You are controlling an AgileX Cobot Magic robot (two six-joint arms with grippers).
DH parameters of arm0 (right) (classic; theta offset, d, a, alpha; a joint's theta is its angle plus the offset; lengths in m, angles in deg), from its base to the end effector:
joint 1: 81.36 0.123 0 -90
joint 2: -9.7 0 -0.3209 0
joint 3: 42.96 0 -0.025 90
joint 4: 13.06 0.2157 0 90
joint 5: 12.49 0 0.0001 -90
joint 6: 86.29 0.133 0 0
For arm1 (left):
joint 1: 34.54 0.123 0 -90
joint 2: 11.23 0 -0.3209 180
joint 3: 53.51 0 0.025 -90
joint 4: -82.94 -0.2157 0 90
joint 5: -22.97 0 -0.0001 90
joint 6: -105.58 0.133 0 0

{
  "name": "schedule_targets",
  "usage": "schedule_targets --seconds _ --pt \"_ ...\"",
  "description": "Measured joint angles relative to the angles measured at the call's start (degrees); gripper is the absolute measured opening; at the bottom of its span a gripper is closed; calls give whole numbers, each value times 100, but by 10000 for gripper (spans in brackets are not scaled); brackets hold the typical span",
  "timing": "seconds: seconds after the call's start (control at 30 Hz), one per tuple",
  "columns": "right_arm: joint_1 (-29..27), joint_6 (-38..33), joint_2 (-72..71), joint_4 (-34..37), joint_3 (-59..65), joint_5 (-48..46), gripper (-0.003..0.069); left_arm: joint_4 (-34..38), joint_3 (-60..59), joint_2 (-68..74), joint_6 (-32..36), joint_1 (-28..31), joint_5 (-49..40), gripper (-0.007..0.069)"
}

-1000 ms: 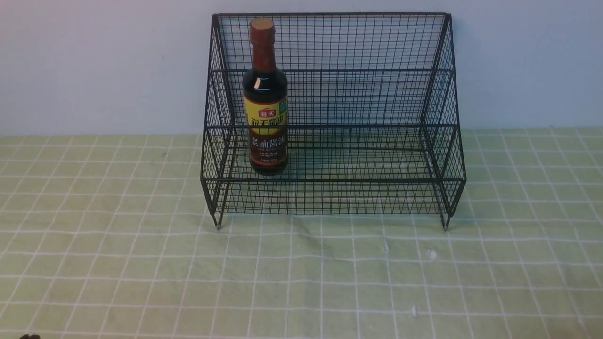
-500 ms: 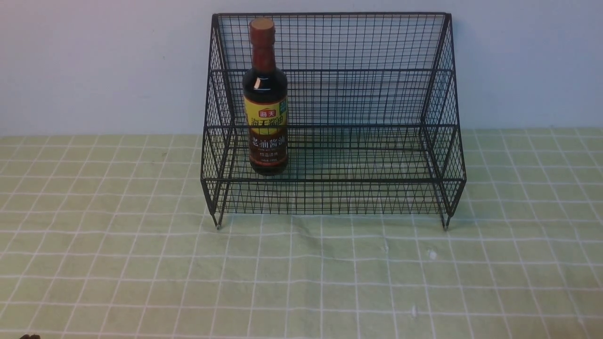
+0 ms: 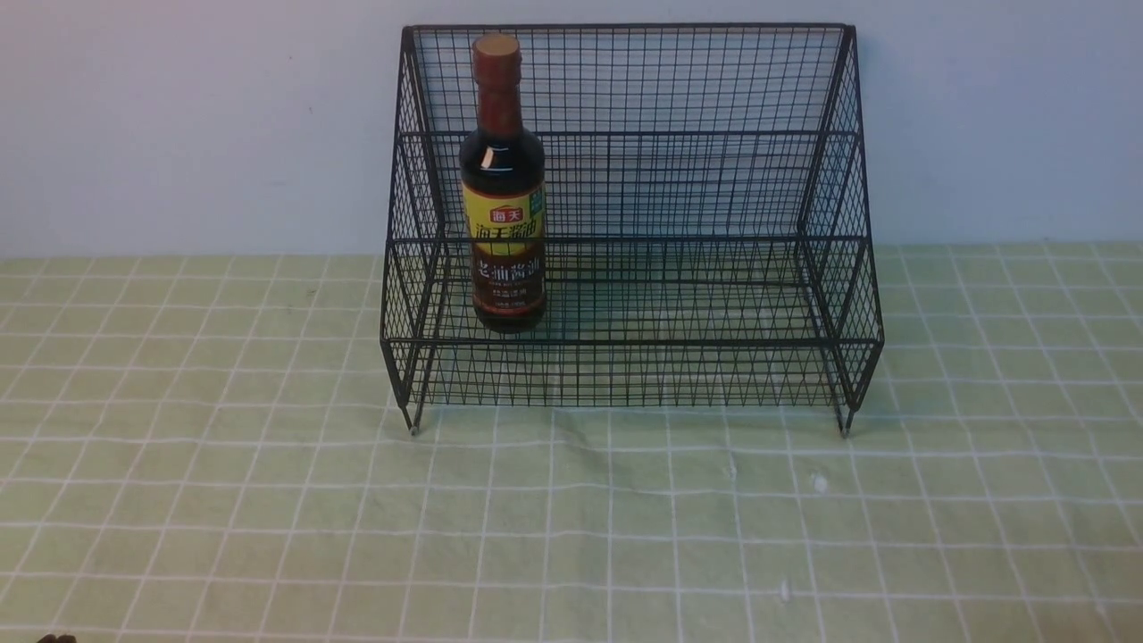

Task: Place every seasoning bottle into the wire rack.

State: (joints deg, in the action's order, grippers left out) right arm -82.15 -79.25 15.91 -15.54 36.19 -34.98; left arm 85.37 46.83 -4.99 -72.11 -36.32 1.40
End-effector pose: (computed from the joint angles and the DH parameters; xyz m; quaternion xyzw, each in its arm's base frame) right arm 0.0205 -0.0025 0.1593 0.0439 0.8069 0.0137 0.5888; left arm 0.0211 -0.0027 0.1583 0.0175 0.8060 -0.0152 0.5915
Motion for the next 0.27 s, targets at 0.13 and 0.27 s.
schedule_targets --seconds 0.13,0.27 --pt "0 0 0 0 0 0 -15 0 0 0 0 0 0 -5" --pt "0 18 0 0 0 0 -15 0 0 0 0 0 0 -5"
